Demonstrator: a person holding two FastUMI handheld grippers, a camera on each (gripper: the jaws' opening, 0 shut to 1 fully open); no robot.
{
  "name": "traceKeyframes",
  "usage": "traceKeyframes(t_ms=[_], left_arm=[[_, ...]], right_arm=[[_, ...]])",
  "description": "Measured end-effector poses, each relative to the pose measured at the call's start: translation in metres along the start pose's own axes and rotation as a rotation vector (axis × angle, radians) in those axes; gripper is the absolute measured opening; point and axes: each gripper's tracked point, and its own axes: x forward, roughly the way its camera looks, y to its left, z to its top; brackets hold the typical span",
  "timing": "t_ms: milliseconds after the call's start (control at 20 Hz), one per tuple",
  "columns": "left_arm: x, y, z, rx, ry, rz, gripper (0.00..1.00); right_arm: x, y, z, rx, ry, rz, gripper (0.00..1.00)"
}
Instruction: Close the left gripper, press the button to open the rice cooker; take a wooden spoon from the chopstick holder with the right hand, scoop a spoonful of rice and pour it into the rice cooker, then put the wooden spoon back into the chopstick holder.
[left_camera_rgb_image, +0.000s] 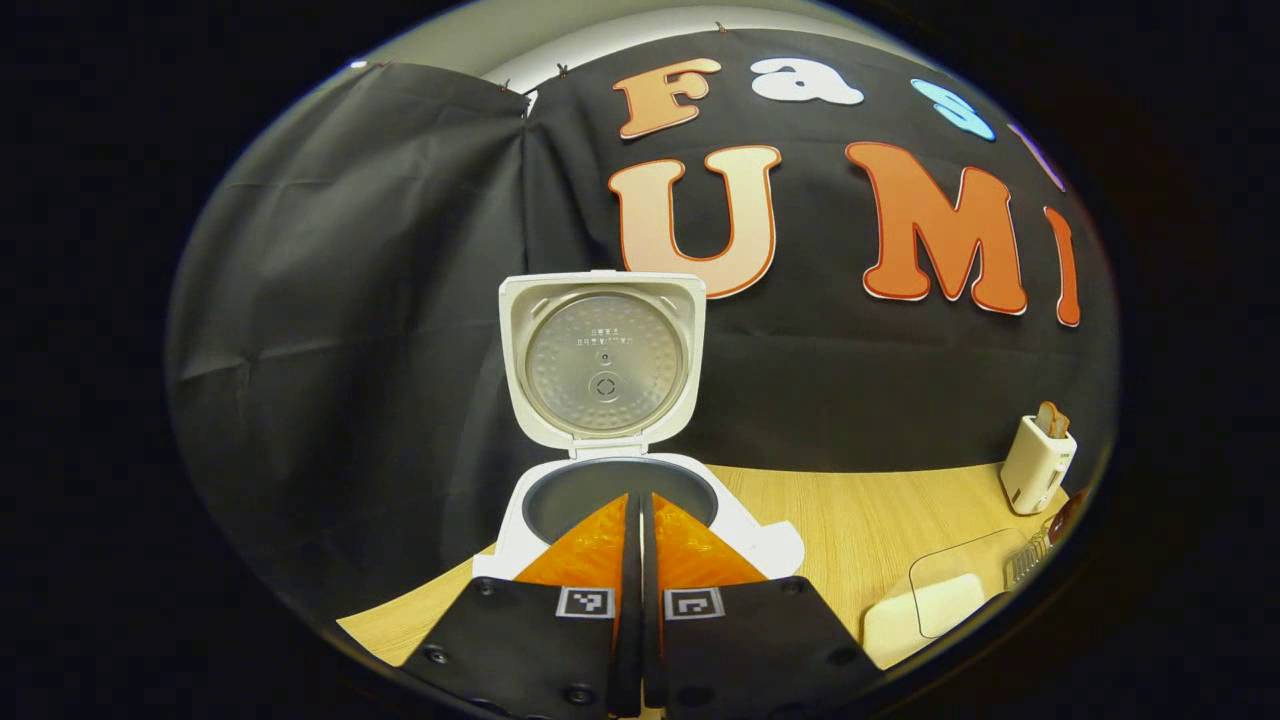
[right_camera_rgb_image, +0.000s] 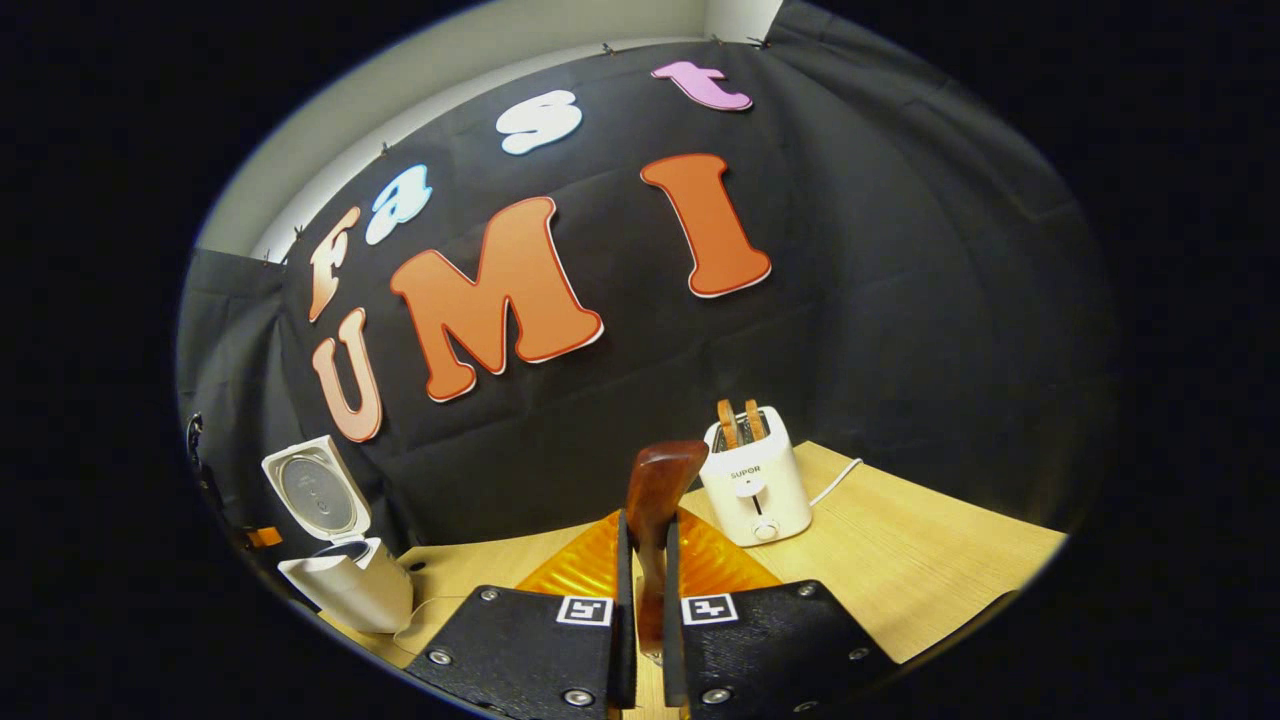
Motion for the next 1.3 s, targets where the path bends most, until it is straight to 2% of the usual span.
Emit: traceKeyframes(t_ms=[400,450,550,600,650,900,1000,1050,1150,1300], left_arm=[[-0.010,0.003,0.008,0.010,-0.045,-0.003,0.06],[-0.011,0.001,0.011,0.006,-0.054,-0.016,0.20],[-0.013,0.002,0.013,0.006,-0.073,-0.015,0.29],[-0.012,0.002,0.014,0.007,-0.081,-0.016,0.29],[-0.015,0.001,0.016,0.003,-0.089,-0.022,0.36],[-0.022,-0.007,0.009,0.007,-0.119,-0.031,0.54],[-0.025,-0.005,0.009,0.020,-0.131,-0.022,0.64],[-0.026,-0.007,0.008,0.023,-0.135,-0.026,0.72],[-0.024,-0.005,0.006,0.030,-0.139,-0.024,0.80],[-0.023,-0.002,0.003,0.022,-0.137,-0.017,0.81]], right_arm=[[-0.011,0.056,0.006,-0.004,-0.018,0.139,0.11],[-0.011,0.064,0.003,-0.006,-0.014,0.155,0.11],[-0.012,0.076,0.000,-0.005,-0.006,0.185,0.11],[-0.011,0.084,-0.002,-0.010,-0.003,0.201,0.11],[-0.011,0.091,-0.005,-0.015,-0.001,0.214,0.11],[-0.005,0.120,-0.022,-0.083,0.017,0.261,0.11],[-0.001,0.127,-0.035,-0.131,0.031,0.258,0.11],[0.001,0.132,-0.043,-0.145,0.046,0.261,0.11],[0.003,0.141,-0.059,-0.189,0.070,0.269,0.11],[0.009,0.145,-0.076,-0.290,0.073,0.246,0.11]])
